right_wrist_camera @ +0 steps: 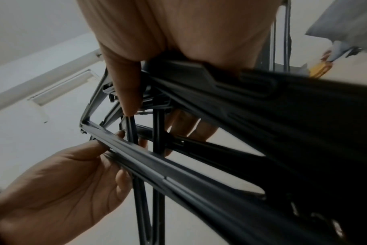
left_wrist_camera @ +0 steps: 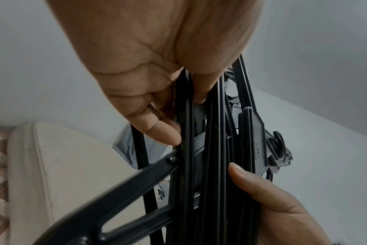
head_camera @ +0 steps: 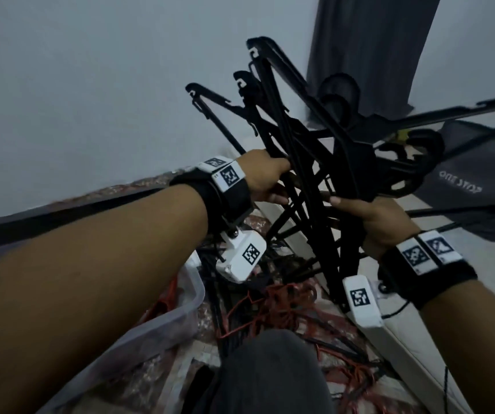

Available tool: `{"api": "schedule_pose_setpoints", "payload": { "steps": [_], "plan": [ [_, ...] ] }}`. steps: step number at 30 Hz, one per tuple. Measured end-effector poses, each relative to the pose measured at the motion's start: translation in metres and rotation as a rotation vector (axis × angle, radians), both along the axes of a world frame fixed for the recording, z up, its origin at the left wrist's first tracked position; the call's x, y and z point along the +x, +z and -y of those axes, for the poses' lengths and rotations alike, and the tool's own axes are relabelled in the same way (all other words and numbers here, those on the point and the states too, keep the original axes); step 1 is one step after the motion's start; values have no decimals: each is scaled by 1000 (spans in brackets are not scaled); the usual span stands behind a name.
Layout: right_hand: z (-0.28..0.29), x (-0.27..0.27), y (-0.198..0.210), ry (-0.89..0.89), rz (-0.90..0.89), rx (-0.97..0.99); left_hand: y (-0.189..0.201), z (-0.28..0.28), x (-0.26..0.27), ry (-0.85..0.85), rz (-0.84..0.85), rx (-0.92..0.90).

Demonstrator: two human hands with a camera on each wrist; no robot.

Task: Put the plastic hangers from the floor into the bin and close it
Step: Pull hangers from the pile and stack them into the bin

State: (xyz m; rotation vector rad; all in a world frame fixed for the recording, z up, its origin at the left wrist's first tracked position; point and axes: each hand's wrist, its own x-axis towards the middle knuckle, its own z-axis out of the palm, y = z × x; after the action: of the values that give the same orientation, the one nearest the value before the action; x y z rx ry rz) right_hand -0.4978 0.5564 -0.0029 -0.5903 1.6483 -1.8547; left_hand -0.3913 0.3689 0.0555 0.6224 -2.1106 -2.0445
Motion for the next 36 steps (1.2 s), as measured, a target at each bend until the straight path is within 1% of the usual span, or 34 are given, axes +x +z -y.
{"api": "schedule_pose_setpoints", "payload": {
  "steps": [3,5,7,10,11,13,14,15,16,17,19,20,21,22,24,26,27,28,29,31,34,36],
  "plan": [
    [-11,-13,-12,-72,11,-19,-6,-11,-12,-41,9,38],
    [-16,-22,-12,-94,14,-36,-8,-13,-19,-43,-36,82],
    [-20,-28,-6,-102,10,-48,-10,-10,-22,-44,-98,82],
    [-21,-32,6,-83,-53,-53,-12,4,-17,-55,-167,5],
    [-19,-31,10,-58,-82,-52,-11,10,-13,-32,-184,-25],
    [-9,-26,18,-16,-123,-45,-10,28,2,76,-207,-102],
    [-1,-22,22,-2,-130,-32,-9,38,14,147,-205,-181],
    [8,-16,26,7,-160,-1,-8,50,29,201,-187,-299],
    [19,-10,29,-2,-213,54,-8,62,48,218,-148,-439],
    [31,-4,30,-7,-300,133,-8,74,71,190,-89,-572],
    [60,8,34,39,-481,313,-8,95,125,73,48,-782],
    [78,16,36,61,-579,434,-8,106,154,52,99,-880],
    [98,26,36,94,-665,535,-10,119,182,81,133,-980],
    [116,38,37,155,-739,607,-13,132,209,160,156,-1073],
    [154,60,35,282,-810,663,-24,159,258,438,172,-1180],
    [195,87,28,380,-882,691,-42,182,298,727,113,-1143],
    [214,101,23,430,-920,676,-52,193,313,802,63,-1088],
    [235,115,17,474,-950,668,-63,203,325,820,29,-1039],
    [254,132,13,516,-1003,649,-74,213,335,800,31,-995],
    [297,156,-3,625,-1110,680,-92,229,351,713,137,-878],
    [355,192,-29,770,-1262,769,-123,242,366,526,336,-651],
    [388,214,-52,883,-1312,817,-142,250,371,381,404,-498]
  ]
}}
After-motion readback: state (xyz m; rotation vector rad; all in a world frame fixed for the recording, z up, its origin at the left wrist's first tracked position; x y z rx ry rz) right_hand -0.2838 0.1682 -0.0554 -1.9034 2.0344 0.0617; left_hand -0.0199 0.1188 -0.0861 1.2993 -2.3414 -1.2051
